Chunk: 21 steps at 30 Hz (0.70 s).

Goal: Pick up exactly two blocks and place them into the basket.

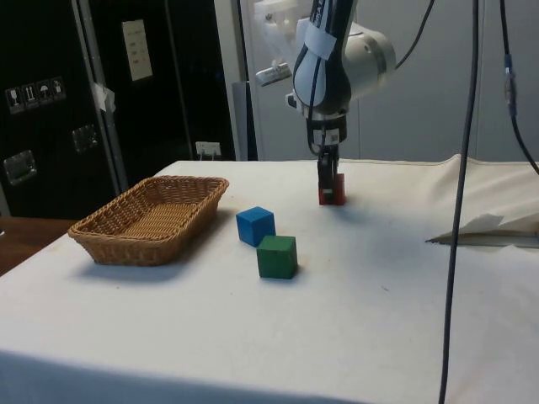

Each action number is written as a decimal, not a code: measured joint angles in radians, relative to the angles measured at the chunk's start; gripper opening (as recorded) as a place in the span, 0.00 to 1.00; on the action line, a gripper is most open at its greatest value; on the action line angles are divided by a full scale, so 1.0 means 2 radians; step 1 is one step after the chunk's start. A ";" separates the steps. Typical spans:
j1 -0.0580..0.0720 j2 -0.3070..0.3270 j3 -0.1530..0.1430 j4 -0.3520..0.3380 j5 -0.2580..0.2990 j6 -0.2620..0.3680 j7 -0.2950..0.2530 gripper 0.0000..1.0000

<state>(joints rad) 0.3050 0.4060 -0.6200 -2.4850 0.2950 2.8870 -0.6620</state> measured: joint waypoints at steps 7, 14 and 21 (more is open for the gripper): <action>0.000 -0.002 0.000 -0.001 0.000 -0.001 0.001 0.03; 0.000 -0.003 0.000 -0.001 0.000 0.000 0.001 0.03; 0.000 -0.025 -0.006 0.001 -0.002 -0.010 0.001 0.03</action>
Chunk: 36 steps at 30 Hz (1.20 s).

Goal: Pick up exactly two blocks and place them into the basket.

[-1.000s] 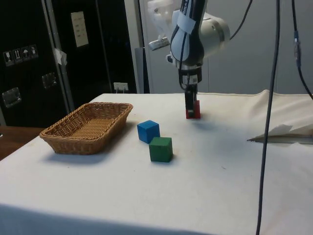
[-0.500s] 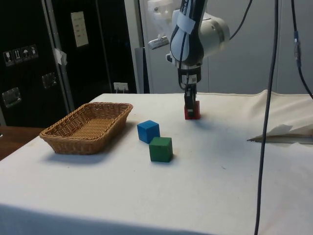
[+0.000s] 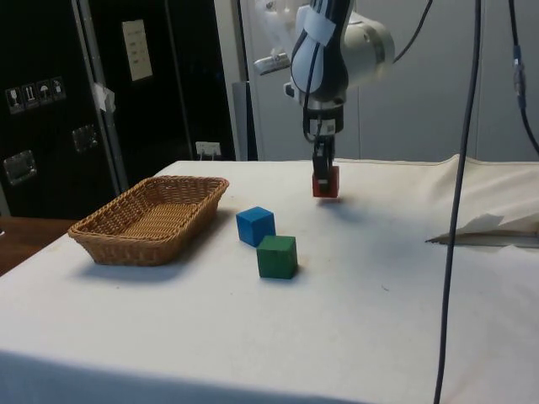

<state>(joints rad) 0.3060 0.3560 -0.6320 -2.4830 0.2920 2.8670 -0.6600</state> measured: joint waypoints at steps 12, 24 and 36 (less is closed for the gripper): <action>0.001 -0.041 -0.006 0.013 -0.012 -0.032 0.004 0.03; 0.012 -0.069 -0.001 0.046 -0.044 -0.074 0.043 0.03; 0.016 -0.096 0.015 0.074 -0.083 -0.118 0.090 0.03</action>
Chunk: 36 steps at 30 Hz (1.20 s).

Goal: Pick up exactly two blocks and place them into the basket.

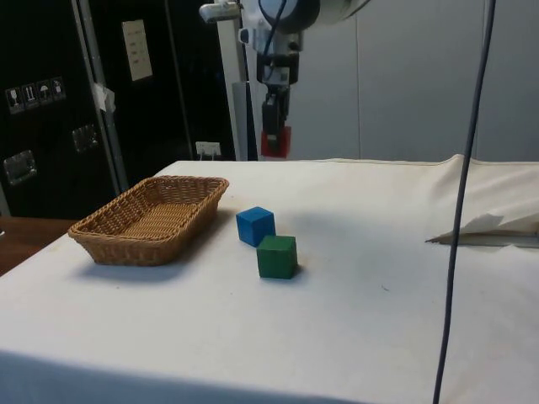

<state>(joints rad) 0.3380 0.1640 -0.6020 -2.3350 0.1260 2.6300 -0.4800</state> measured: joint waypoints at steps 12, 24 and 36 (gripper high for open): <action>0.004 -0.014 0.029 0.038 -0.018 -0.047 0.042 0.03; 0.004 -0.002 0.058 0.073 -0.018 -0.077 0.070 0.03; 0.004 0.042 0.085 0.136 -0.014 -0.107 0.096 0.03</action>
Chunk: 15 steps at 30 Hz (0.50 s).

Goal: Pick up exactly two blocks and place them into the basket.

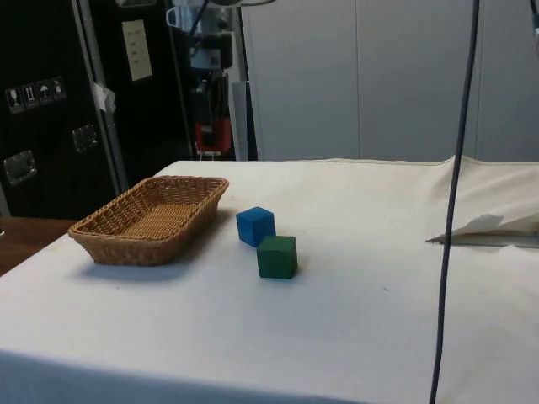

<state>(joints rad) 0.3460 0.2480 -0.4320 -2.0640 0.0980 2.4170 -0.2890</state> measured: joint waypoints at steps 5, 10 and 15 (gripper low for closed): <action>0.000 0.031 0.004 0.031 0.010 -0.003 0.001 0.03; 0.000 0.058 0.007 0.056 0.019 -0.005 0.001 0.03; 0.000 0.082 0.009 0.082 0.027 -0.008 0.001 0.03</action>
<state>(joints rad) 0.3460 0.4120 -0.4140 -1.9000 0.1520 2.4010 -0.2880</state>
